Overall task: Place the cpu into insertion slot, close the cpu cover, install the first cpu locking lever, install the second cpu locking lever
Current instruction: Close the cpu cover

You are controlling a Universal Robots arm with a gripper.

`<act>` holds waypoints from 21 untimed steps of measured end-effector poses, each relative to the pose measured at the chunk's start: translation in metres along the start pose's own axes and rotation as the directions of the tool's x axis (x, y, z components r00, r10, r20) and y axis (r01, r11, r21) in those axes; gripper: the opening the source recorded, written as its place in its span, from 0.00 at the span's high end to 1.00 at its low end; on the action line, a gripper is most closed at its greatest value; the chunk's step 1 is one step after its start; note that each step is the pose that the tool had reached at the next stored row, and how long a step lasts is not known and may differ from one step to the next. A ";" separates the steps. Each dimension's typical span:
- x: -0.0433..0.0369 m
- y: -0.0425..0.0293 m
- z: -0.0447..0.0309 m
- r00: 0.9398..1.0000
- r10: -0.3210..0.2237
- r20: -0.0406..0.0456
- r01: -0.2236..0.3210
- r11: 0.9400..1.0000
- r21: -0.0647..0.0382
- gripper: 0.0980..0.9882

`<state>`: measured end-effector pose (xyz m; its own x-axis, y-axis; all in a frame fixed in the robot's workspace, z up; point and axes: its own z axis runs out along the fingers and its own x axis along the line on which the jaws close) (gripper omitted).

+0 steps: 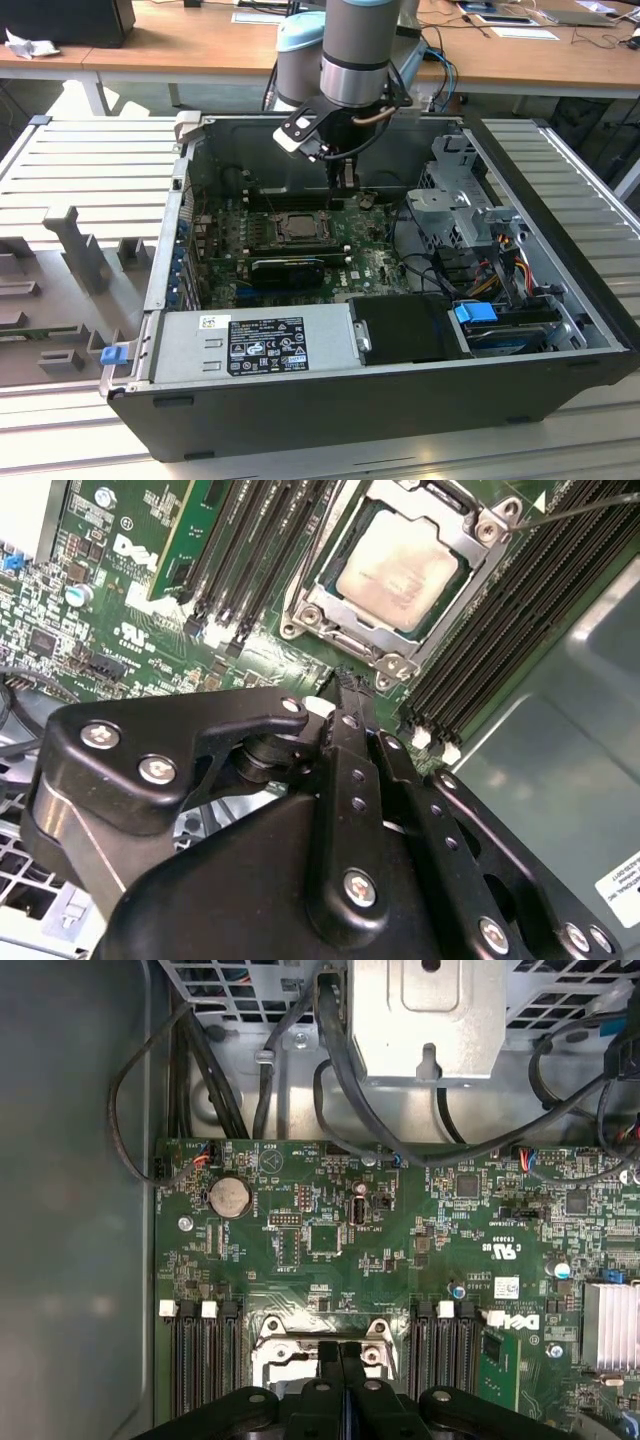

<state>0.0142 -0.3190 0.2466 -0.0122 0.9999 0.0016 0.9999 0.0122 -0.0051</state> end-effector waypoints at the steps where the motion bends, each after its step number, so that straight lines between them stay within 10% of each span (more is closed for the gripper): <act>1: 0.0000 -0.0017 0.0000 1.000 0.000 0.000 0.000 1.000 0.000 0.99; 21: 0.0005 -0.0374 0.0002 1.000 0.000 0.000 0.000 1.000 0.000 0.99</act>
<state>-0.0231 -0.3190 0.2466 -0.0122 0.9999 0.0016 0.9999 0.0122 -0.0051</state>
